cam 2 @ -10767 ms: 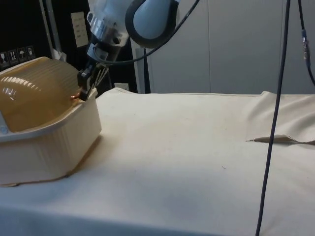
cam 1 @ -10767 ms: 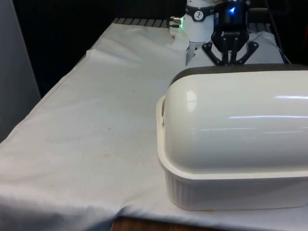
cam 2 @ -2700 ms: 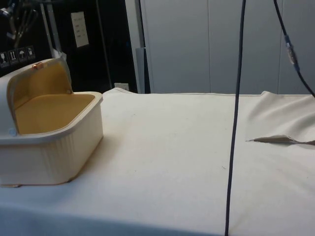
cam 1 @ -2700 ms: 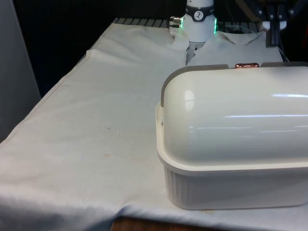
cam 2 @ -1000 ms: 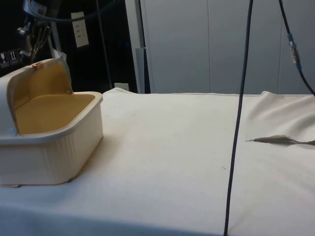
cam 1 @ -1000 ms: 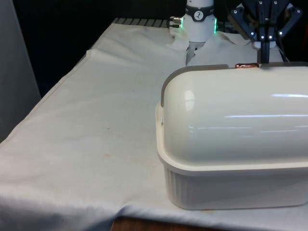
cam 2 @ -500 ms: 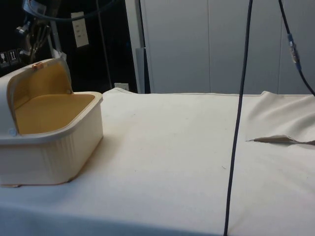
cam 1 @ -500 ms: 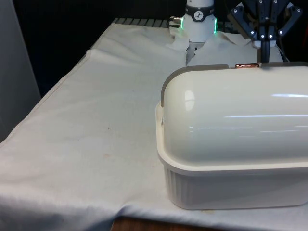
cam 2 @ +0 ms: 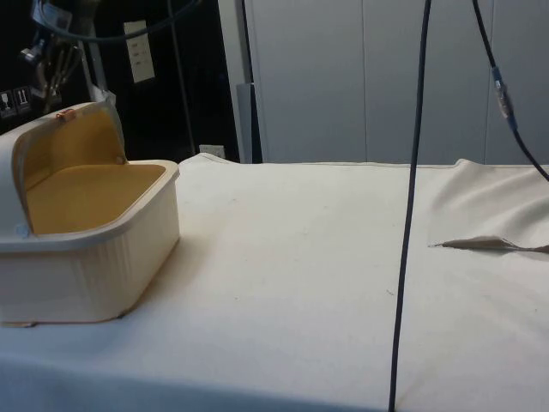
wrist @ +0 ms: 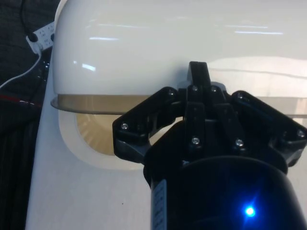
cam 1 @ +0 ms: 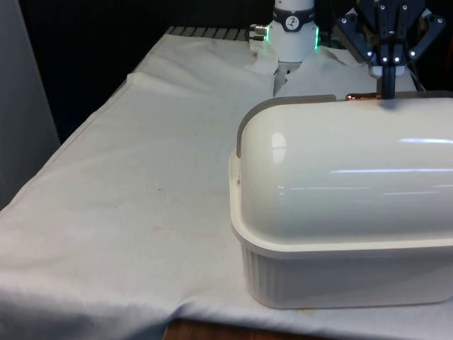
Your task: Open the lid, then close it.
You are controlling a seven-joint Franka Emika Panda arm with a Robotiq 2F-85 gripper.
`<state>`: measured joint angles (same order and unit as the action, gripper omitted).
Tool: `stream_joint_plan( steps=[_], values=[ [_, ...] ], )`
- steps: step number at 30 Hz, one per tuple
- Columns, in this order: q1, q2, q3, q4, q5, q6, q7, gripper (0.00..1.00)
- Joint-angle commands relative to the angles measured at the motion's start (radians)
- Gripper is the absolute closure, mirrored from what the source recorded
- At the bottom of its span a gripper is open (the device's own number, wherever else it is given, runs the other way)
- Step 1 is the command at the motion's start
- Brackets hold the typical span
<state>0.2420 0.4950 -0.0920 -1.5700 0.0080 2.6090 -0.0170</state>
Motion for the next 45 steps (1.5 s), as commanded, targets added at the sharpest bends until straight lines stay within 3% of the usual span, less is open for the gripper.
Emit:
stream_joint_plan(
  steps=[1, 22, 29, 30, 31, 45],
  values=[
    [0.001, -0.007, -0.001, -0.008, -0.003, -0.002, 0.002, 1.0],
    [0.002, -0.018, 0.001, -0.038, 0.0, 0.0, -0.001, 1.0],
    [0.003, -0.045, -0.001, -0.078, -0.003, 0.006, -0.001, 1.0],
    [0.001, -0.027, 0.001, -0.053, 0.0, 0.0, -0.002, 1.0],
    [0.003, -0.05, -0.001, -0.085, -0.003, 0.008, -0.001, 1.0],
    [0.005, -0.113, 0.005, -0.182, 0.0, -0.01, 0.0, 1.0]
  ],
)
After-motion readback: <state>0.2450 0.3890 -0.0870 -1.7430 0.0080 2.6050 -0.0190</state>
